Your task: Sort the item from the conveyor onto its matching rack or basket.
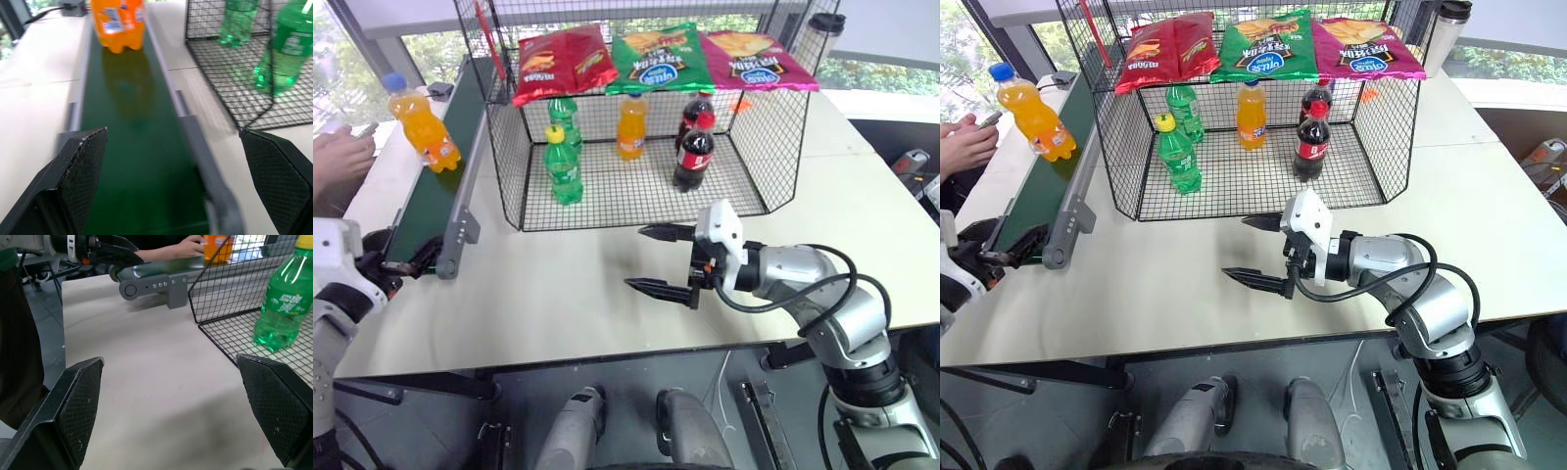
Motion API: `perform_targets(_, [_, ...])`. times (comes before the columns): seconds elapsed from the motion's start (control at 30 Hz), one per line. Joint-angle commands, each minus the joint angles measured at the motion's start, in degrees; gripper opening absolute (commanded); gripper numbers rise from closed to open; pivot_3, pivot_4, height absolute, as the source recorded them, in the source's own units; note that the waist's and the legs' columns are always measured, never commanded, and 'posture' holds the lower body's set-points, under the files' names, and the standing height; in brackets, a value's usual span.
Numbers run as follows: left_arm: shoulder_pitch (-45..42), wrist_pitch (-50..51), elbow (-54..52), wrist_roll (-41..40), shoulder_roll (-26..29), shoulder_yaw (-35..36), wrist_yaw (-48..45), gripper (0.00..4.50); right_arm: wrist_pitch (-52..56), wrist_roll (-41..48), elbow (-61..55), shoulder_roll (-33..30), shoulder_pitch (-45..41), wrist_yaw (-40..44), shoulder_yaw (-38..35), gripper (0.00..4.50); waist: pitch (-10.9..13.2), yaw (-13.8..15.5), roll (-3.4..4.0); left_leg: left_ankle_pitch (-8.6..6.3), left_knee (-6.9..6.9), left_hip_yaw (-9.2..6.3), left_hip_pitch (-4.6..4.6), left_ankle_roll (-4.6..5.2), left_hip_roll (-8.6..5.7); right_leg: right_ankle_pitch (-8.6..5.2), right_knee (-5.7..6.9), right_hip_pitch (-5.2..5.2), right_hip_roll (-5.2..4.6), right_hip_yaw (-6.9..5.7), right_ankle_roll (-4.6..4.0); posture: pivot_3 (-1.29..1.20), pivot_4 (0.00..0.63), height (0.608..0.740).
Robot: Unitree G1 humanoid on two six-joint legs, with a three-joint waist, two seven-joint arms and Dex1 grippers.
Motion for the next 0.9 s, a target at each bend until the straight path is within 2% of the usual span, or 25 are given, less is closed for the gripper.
perform_targets(0.03, [-0.25, -1.94, 0.03, 0.58, 1.1, 2.25, 0.65, 4.5, -1.69, -0.15, -1.19, -0.11, 0.36, 0.13, 0.05, 4.47, 0.0, 0.03, 0.0, 0.0, 0.0, 0.0, 0.0, 0.0, 0.0, 0.0, 0.0, 0.01, 0.0, 0.0, 0.0, 0.0, 0.15, 0.739])
perform_targets(0.9, [-1.44, -6.22, 4.04, 3.2, 1.07, -0.89, 2.45, 4.5, -3.27, -0.92, -0.73, -0.24, 1.89, 0.06, 0.24, 4.47, 0.0, 0.04, 0.0, 0.0, 0.0, 0.0, 0.0, 0.0, 0.0, 0.01, -0.03, 0.02, 0.0, 0.0, 0.0, 0.0, 0.15, 0.739])
